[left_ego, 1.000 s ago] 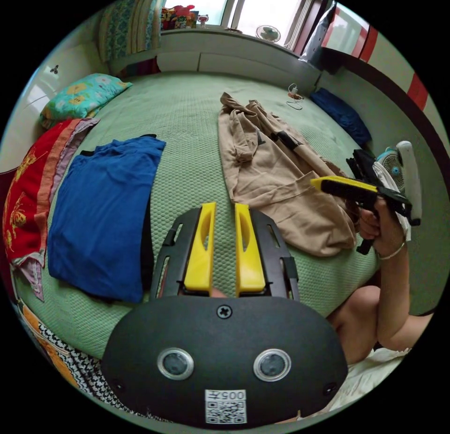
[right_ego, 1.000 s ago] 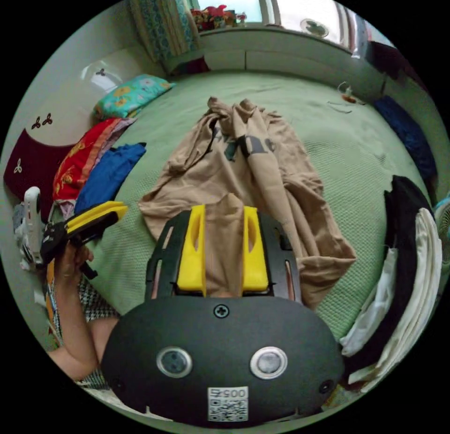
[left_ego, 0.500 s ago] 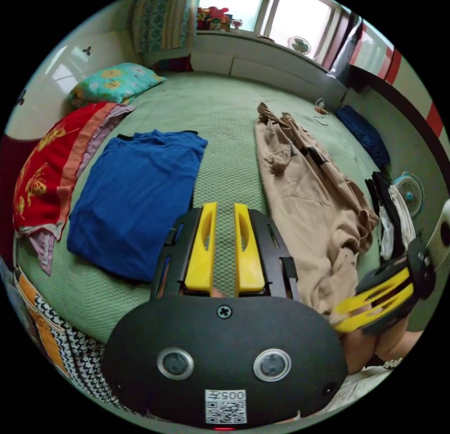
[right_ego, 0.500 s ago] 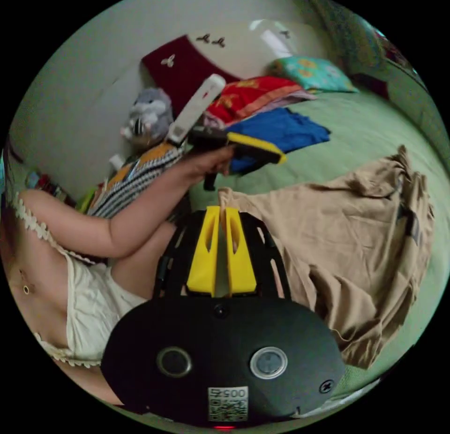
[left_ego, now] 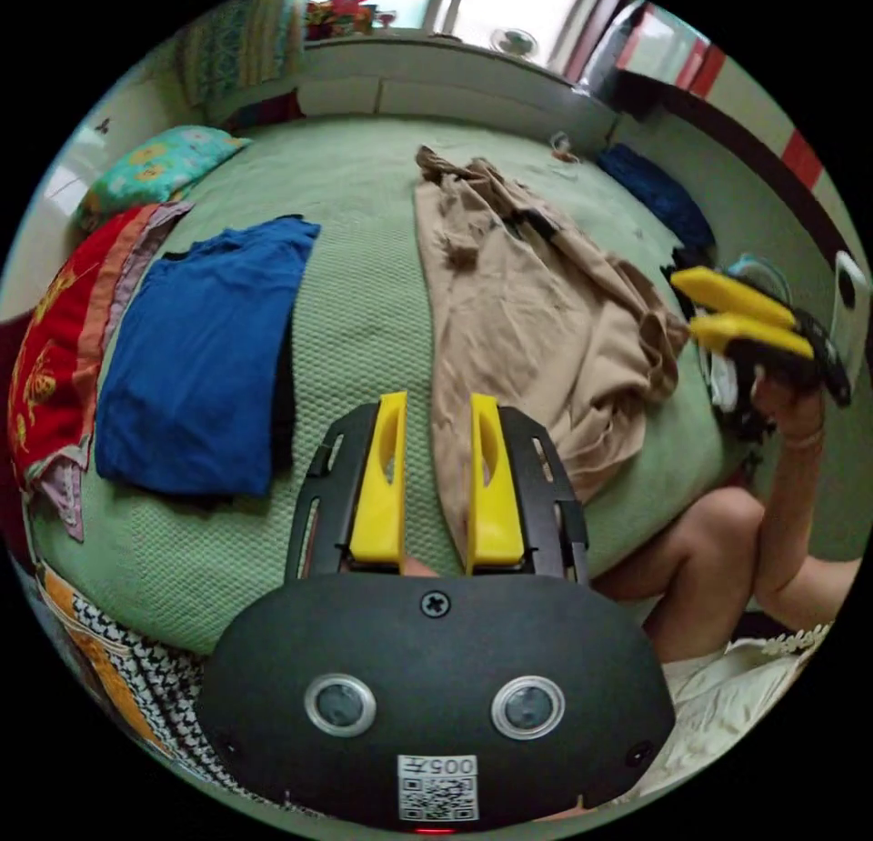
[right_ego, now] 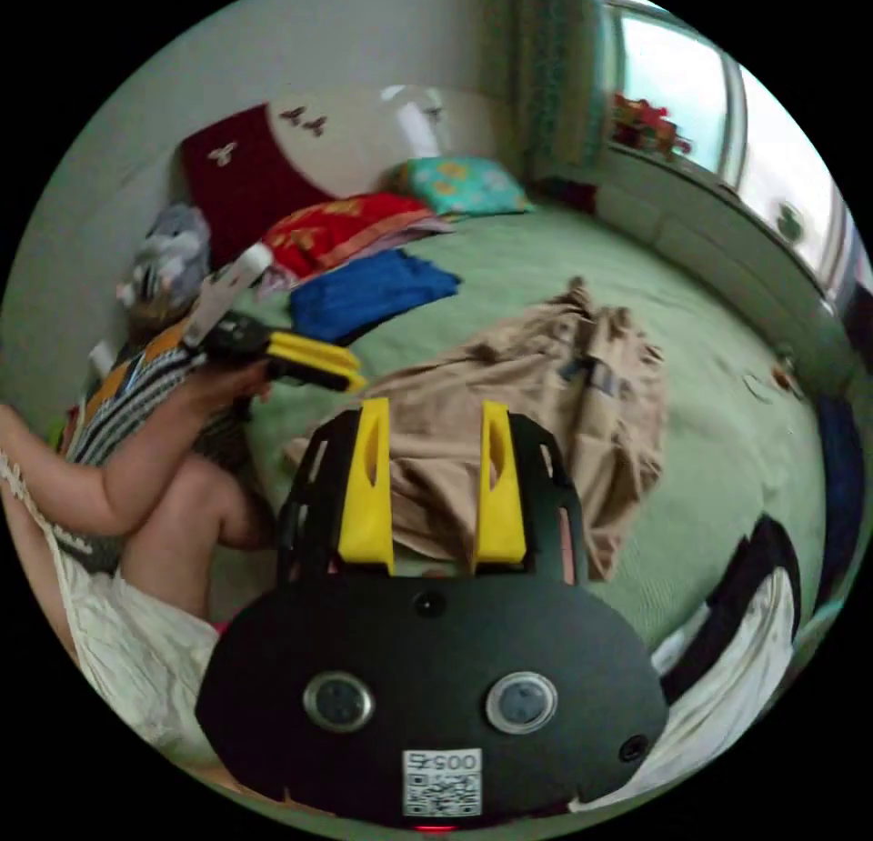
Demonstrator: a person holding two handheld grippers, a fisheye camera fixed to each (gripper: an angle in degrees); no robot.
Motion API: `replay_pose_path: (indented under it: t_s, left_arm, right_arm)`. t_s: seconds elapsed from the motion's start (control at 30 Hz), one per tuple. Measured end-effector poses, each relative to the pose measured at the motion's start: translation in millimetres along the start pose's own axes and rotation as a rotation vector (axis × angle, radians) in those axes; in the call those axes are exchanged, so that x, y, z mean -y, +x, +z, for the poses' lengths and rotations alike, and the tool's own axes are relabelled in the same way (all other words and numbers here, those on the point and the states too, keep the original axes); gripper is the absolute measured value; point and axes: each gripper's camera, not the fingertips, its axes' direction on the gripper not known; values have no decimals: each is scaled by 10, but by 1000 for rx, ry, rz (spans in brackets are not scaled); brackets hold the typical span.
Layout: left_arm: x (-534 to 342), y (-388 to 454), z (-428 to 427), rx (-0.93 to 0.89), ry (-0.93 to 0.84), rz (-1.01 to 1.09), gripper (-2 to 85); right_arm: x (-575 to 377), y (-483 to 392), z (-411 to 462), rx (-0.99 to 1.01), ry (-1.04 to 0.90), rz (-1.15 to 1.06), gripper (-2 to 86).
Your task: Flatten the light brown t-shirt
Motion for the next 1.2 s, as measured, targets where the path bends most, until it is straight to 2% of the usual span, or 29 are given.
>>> replay_pose_path:
  t_s: [0.23, 0.37, 0.47, 0.6, 0.73, 0.9, 1.03, 1.2]
  left_arm:
    - [-129, 235, 96, -107, -95, 98, 149]
    - [-257, 332, 161, -124, -169, 142, 150]
    - [-382, 405, 130, -98, -143, 142, 139]
    - [-529, 515, 40, -67, -144, 115, 131]
    - [-797, 680, -63, -79, -104, 53, 123]
    - [-990, 829, -132, -67, -108, 5, 131]
    - [-1104, 939, -312, -9, -106, -14, 125]
    - [-1156, 1042, -465, 28, -98, -15, 127]
  right_arm:
    - [-244, 427, 135, -130, -242, 118, 122]
    - [-310, 426, 365, -310, -378, 118, -1]
    - [-353, 468, 63, -309, -321, 127, -10]
    - [-479, 635, -718, -207, -180, 258, -12]
    - [-755, 710, -1373, -264, -106, 302, -12]
    - [-1353, 911, -2216, -318, 16, 467, -14]
    - [-1735, 1151, -2595, -368, 66, 598, -15]
    - [-2029, 1260, -2941, -288, 126, 646, -15]
